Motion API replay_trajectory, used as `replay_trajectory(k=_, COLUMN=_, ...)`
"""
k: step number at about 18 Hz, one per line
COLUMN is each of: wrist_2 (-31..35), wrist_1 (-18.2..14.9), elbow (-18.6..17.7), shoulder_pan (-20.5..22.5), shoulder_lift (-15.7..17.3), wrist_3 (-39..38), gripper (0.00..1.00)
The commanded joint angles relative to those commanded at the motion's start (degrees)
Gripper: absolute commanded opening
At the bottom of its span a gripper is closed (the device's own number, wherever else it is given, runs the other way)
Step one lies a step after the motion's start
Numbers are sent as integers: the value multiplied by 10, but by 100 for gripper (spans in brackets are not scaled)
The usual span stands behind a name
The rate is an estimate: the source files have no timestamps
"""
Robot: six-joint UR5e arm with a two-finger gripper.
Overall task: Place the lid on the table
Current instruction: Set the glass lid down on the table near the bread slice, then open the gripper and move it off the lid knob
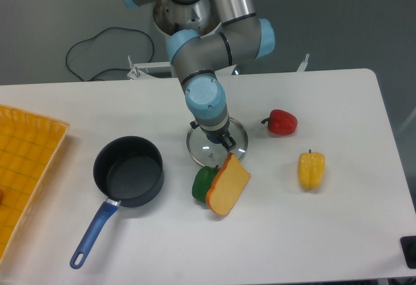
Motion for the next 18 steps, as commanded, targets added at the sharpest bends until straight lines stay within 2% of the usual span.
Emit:
replay_trajectory(k=6, wrist_2=0, wrist_1=-16, elbow=21, shoulder_pan=0, shoulder_lift=8, wrist_3=2, gripper=100)
replay_trajectory(k=11, wrist_2=0, wrist_1=-60, elbow=43, shoulder_pan=0, shoulder_lift=24, wrist_3=0, gripper=100)
replay_trajectory(k=18, wrist_2=-20, wrist_1=-57, elbow=100, shoulder_pan=1, shoulder_lift=39, wrist_3=1, gripper=100)
